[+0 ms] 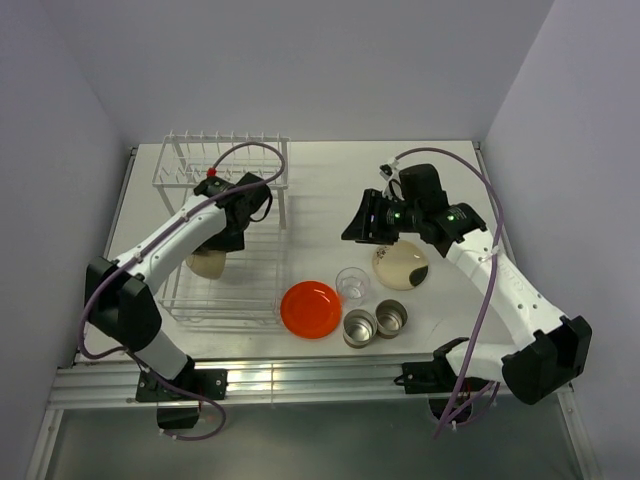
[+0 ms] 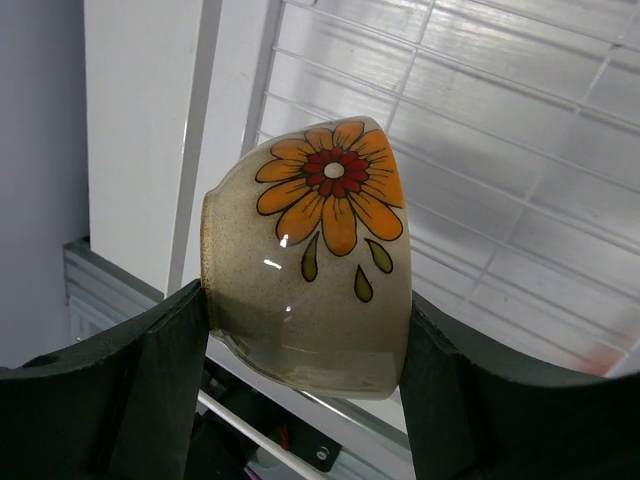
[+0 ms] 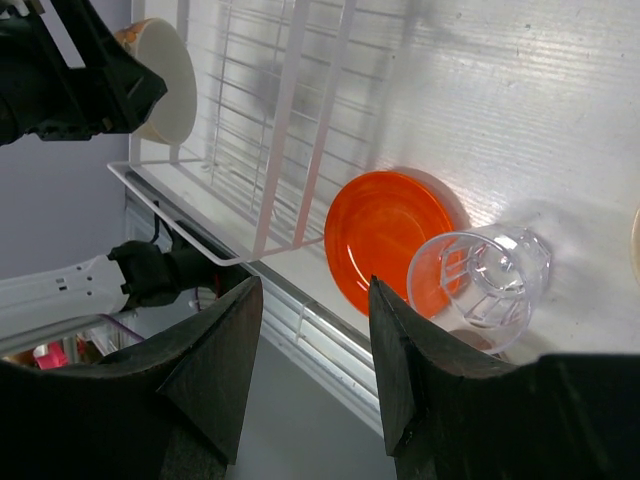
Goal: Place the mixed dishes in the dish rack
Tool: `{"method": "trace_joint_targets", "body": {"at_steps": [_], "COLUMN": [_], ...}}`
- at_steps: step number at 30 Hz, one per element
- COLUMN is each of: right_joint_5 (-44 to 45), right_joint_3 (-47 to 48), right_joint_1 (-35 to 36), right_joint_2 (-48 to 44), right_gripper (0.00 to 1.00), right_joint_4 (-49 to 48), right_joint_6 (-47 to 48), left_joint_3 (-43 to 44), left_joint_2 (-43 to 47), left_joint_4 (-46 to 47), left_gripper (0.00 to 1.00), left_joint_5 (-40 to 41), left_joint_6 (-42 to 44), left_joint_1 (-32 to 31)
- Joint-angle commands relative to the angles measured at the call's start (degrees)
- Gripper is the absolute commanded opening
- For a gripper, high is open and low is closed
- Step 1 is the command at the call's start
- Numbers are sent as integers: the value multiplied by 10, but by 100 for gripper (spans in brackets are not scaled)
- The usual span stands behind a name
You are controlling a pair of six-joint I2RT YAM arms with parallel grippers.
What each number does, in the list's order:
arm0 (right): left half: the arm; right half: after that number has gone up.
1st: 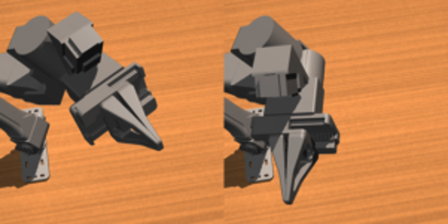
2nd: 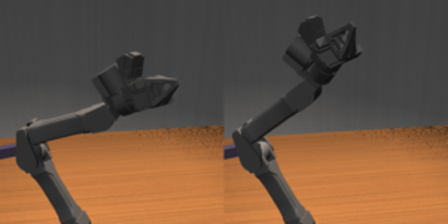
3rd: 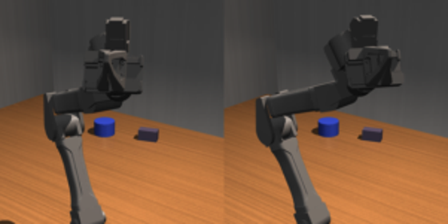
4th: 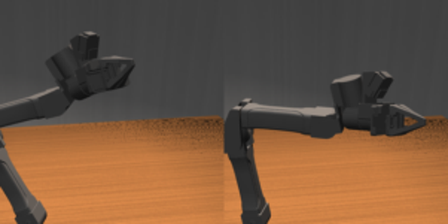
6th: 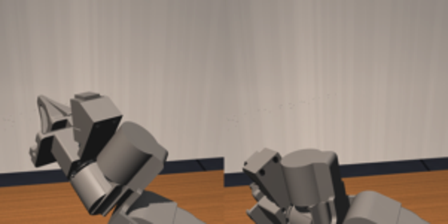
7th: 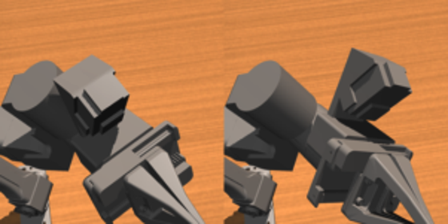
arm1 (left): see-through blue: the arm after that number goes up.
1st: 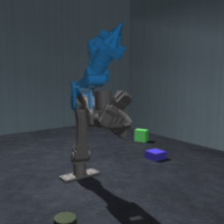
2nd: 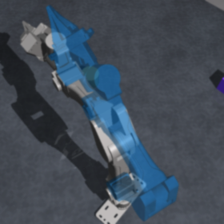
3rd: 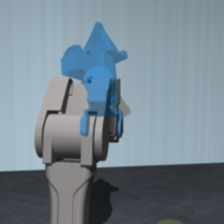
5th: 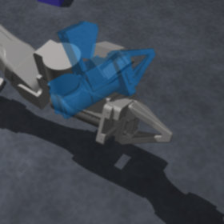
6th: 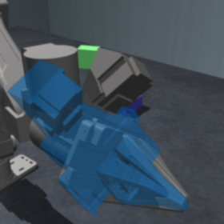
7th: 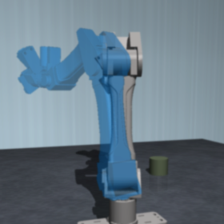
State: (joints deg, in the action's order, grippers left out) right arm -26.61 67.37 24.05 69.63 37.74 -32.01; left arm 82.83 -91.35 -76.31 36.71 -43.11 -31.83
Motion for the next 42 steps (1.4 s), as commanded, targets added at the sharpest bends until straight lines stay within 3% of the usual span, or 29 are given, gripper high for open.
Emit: {"method": "trace_joint_targets", "body": {"at_steps": [1,12,27,32,36,42], "right_joint_5": [-5,-5,1,3,3,4], "right_joint_3": [-3,-18,-15,-15,-12,-13], "right_joint_1": [-6,-6,-6,-7,-7,-6], "right_joint_2": [-19,-32,-39,-39,-39,-39], "right_gripper": [54,54,54,54,54,54], "right_joint_4": [-6,-1,-1,-1,-1,-1], "right_joint_6": [10,13,14,13,14,14], "left_joint_3": [-6,-28,-40,-47,-56,-66], "left_joint_2": [-9,-52,-86,-91,-90,-88], "left_joint_4": [-17,-9,-23,-23,-23,-16], "left_gripper": [0,0,0,20,47,75], "left_joint_5": [61,111,109,95,85,70], "left_joint_6": [8,-3,-45,-53,-71,-65], "left_joint_1": [1,1,-22,-28,-32,-41]}}
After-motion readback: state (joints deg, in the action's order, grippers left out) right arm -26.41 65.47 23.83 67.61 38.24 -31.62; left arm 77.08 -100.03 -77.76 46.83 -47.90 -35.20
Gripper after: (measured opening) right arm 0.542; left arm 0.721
